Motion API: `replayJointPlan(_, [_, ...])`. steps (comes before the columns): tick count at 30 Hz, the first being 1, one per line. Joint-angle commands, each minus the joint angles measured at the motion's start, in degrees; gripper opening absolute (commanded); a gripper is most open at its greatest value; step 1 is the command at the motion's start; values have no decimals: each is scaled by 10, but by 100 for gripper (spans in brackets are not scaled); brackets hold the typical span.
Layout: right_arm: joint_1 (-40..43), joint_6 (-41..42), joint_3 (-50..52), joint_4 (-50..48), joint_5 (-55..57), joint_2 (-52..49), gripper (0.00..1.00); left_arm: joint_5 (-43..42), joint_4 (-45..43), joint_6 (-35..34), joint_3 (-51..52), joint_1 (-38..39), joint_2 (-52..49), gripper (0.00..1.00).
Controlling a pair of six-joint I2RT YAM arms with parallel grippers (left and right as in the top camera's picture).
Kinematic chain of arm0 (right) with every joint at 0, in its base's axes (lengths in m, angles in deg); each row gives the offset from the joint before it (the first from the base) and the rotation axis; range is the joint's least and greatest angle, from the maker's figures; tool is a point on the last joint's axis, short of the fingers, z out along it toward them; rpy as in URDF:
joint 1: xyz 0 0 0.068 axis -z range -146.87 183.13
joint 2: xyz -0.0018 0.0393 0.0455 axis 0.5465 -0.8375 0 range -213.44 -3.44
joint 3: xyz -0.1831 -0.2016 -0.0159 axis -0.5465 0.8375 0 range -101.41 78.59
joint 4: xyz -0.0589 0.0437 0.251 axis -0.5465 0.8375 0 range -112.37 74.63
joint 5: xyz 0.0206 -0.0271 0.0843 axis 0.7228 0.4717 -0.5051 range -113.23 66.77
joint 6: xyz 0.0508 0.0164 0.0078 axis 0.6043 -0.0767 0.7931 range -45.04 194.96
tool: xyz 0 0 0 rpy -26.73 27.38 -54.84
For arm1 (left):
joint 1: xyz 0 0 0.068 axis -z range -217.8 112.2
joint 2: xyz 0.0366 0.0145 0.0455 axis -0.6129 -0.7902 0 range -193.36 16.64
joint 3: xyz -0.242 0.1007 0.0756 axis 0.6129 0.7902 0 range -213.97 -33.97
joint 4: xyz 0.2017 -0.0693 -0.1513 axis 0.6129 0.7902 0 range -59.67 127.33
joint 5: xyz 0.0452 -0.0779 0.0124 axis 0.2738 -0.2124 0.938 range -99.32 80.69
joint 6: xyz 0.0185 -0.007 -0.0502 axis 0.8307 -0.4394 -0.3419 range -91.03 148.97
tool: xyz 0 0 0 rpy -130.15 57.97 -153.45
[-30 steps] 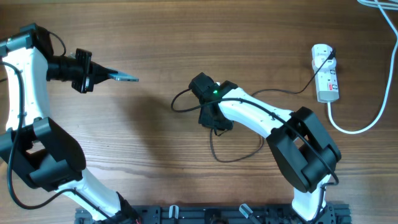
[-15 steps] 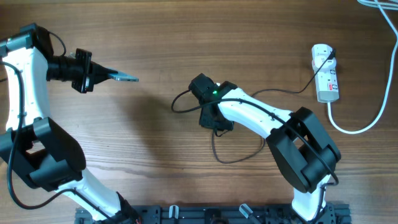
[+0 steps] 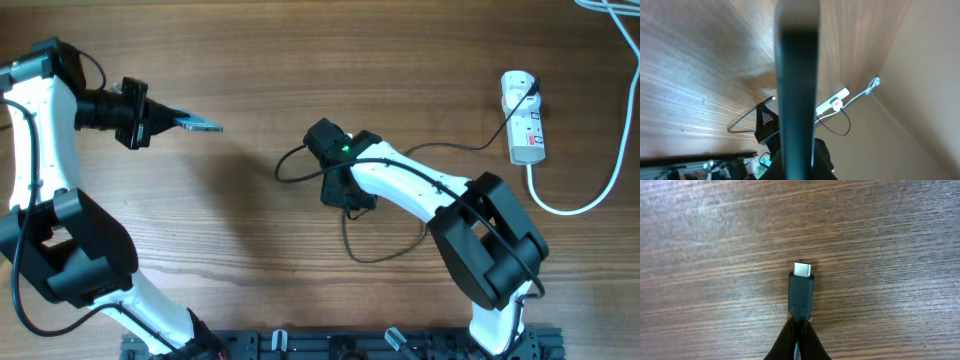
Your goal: Plug charger to phone and switch on socket
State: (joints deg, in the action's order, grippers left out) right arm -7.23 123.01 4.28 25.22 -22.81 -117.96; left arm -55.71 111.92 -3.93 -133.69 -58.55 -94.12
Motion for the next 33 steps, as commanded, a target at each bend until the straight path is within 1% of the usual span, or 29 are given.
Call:
replayJointPlan(1, [-6, -51, -6, 25, -14, 26, 4, -86, -14, 99, 0, 0, 16, 4])
replayJointPlan(3, [-6, -84, -7, 28, -56, 63, 4, -127, -28, 125, 0, 0, 16, 4])
replayJointPlan(4, [-6, -114, -7, 28, -101, 95, 4, -154, -50, 132, 0, 2, 16, 4])
replayJointPlan(6, [-6, -153, -7, 28, -163, 150, 4, -174, -75, 132, 0, 6, 16, 4])
replayJointPlan(10, [-7, -230, -7, 30, -255, 246, 4, -183, -106, 133, 0, 27, 16, 4])
replayJointPlan(14, [-19, -256, -7, 53, -268, 323, 4, -186, -125, 169, 0, 70, 16, 4])
replayJointPlan(19, [-50, -257, -6, 69, -268, 358, 4, -187, -160, 181, 0, 134, 16, 4])
replayJointPlan(22, [-75, -252, -6, 60, -248, 356, 4, -187, -171, 218, 0, 176, 16, 4])
replayJointPlan(24, [-87, -227, -6, 52, -203, 354, 4, -185, -172, 247, 0, 203, 16, 4])
replayJointPlan(27, [-89, -170, -6, 53, -149, 353, 4, -184, -183, 252, 0, 227, 16, 4])
replayJointPlan(29, [-88, -157, -6, 50, -146, 353, 4, -184, -187, 253, 0, 233, 16, 4])
replayJointPlan(33, [-87, -127, -6, 42, -143, 349, 5, -193, -175, 287, 0, 236, 16, 4])
